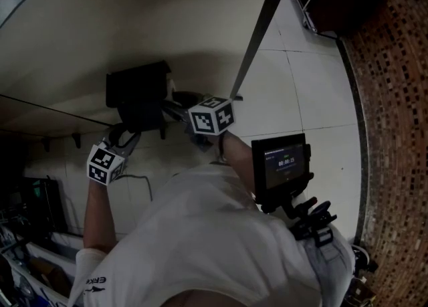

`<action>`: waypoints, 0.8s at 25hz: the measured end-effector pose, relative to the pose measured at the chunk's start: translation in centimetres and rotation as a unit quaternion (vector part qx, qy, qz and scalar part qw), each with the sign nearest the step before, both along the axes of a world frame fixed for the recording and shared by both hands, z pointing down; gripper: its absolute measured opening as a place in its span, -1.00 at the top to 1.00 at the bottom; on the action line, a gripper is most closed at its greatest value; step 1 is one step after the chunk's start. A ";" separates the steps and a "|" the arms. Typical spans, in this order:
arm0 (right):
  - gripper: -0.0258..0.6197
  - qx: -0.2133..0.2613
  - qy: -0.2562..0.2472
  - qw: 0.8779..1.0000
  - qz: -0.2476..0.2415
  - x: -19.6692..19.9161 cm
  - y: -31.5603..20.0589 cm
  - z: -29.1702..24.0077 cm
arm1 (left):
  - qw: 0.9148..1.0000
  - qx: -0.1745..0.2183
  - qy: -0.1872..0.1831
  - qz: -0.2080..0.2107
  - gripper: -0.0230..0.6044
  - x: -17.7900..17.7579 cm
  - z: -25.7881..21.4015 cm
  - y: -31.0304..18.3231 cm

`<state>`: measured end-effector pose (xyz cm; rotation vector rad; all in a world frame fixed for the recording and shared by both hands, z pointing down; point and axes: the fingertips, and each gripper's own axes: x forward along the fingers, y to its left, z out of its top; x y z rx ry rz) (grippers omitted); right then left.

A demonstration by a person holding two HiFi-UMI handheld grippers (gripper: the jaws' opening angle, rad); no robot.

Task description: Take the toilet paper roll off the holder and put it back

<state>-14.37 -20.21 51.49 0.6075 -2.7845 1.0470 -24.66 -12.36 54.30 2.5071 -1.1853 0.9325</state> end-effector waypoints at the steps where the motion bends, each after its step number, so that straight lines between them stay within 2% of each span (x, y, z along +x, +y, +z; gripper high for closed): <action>1: 0.35 0.001 0.004 1.000 -0.005 -0.2 0.1 0.1 | 1.000 -0.001 0.000 0.000 0.38 0.0 0.0 0.0; 12: 0.33 0.007 0.038 0.999 -0.038 -1.4 0.1 0.9 | 1.000 -0.007 0.005 -0.003 0.38 -0.5 0.6 0.0; 20: 0.12 0.020 0.049 0.998 -0.035 -0.5 -0.5 0.7 | 1.000 -0.008 0.006 -0.005 0.37 -0.6 0.7 0.0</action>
